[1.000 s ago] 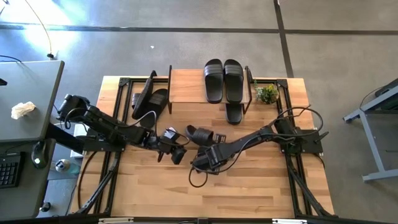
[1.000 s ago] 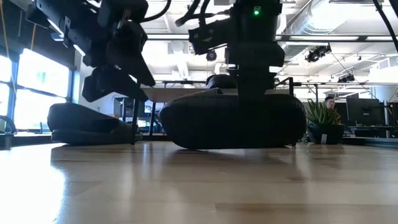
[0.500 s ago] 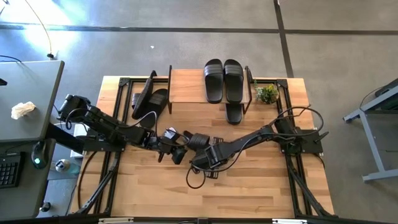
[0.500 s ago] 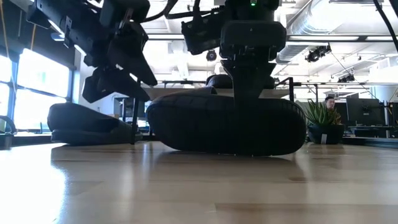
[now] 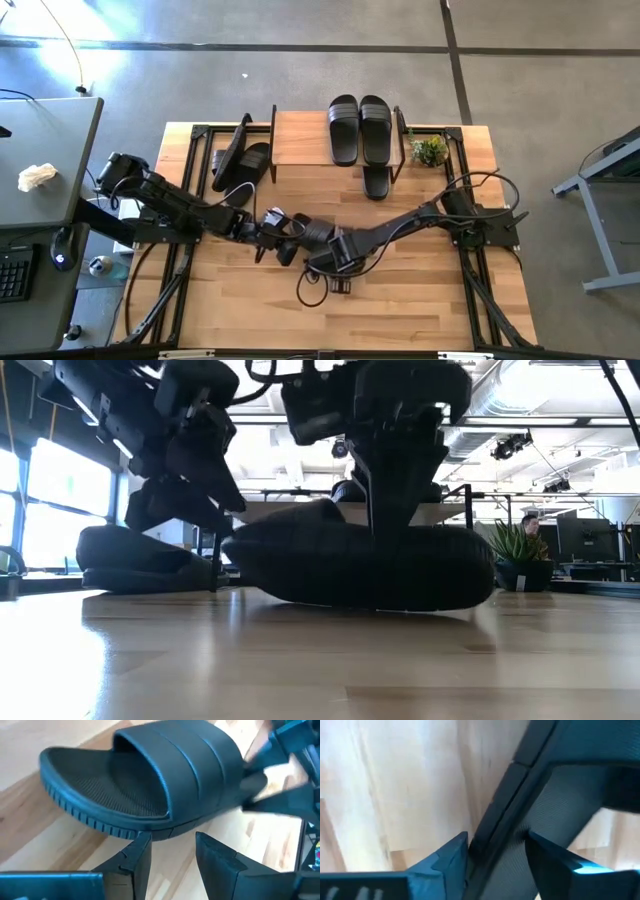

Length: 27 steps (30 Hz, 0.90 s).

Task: Pick and place slides into the shelf
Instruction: Put the black slipper under the shelf

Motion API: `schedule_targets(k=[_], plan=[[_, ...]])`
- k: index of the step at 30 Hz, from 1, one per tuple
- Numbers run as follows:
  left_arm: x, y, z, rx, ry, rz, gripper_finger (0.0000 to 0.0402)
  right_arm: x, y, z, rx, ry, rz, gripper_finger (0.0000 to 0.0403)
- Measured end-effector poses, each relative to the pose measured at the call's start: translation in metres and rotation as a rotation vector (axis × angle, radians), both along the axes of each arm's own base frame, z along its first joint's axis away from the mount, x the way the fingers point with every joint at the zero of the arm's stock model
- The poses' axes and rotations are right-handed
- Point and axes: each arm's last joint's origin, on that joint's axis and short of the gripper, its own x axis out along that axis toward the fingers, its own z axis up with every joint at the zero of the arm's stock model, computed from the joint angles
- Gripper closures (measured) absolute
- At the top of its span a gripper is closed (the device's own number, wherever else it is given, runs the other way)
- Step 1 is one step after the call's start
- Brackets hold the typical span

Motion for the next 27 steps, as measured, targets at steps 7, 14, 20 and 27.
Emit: schedule_targets(k=[7,14,20,27], plan=[[0.002,0.0,-0.009,0.013,0.031,0.011,0.0264,0.002,0.003,0.003,0.1,0.003,0.013,0.0176],[0.004,0.0,-0.014,0.013,0.048,0.008,0.0264,0.0,0.008,0.035,0.042,0.007,0.037,0.0192],[0.002,0.0,-0.006,0.002,0.017,-0.012,0.0264,-0.011,0.001,0.065,-0.147,0.067,0.027,0.0226],[-0.005,0.0,0.004,0.008,0.019,-0.038,0.0264,-0.015,-0.012,0.068,-0.186,0.132,0.007,0.0285]])
